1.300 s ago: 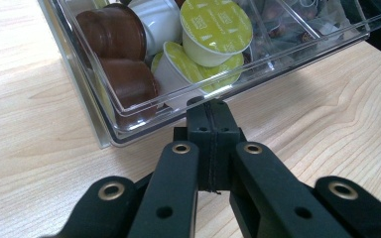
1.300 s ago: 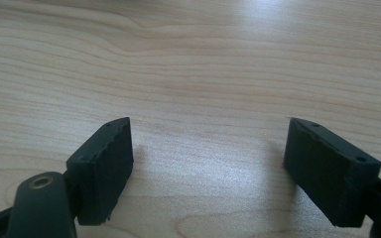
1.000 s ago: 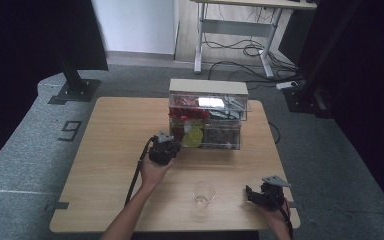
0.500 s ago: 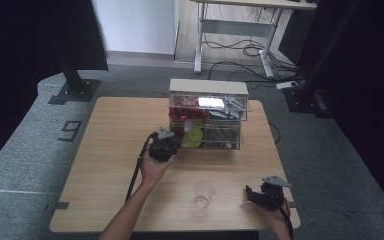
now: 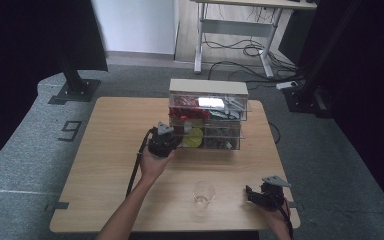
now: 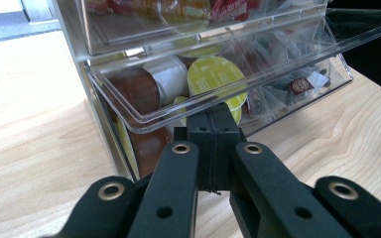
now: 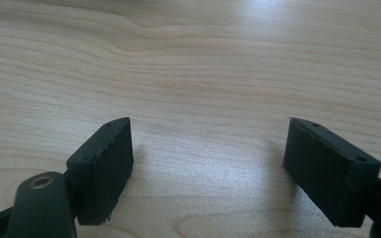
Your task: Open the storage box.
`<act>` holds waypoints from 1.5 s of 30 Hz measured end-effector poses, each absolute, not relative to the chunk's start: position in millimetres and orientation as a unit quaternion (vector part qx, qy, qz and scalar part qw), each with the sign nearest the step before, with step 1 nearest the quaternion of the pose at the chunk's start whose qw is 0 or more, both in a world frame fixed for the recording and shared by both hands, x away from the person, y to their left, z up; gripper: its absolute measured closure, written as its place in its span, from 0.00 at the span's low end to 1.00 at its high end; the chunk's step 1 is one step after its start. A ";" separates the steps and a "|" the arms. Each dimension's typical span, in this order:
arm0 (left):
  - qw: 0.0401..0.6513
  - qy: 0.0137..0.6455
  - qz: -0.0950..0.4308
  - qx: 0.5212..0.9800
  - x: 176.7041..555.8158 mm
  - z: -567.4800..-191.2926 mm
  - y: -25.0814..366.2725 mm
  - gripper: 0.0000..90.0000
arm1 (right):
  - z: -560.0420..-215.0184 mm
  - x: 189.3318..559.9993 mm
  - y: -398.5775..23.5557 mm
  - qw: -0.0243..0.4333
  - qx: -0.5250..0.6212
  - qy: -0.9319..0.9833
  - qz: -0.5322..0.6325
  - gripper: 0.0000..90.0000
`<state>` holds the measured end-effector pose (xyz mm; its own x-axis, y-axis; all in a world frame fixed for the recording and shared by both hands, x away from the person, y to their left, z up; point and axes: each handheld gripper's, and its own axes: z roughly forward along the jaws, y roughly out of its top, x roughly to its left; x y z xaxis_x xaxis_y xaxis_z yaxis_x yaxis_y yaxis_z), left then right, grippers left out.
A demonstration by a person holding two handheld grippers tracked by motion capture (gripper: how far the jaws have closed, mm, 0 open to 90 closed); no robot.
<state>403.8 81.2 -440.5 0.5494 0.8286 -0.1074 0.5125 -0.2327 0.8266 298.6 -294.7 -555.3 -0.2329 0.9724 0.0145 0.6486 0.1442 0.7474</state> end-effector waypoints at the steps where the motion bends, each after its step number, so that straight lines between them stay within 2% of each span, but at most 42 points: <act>1: 0.437 0.439 0.182 0.763 404.0 -439.4 81.0 1.00 | -555.3 298.5 -294.6 0.248 0.568 0.714 0.326 0.21; 34: 0.451 0.442 0.196 0.751 420.2 -411.9 78.4 1.00 | -555.5 298.2 -295.1 0.249 0.566 0.715 0.326 0.21; 45: 0.441 0.437 0.197 0.759 423.7 -406.7 72.4 1.00 | -555.5 298.2 -295.1 0.249 0.566 0.715 0.326 0.21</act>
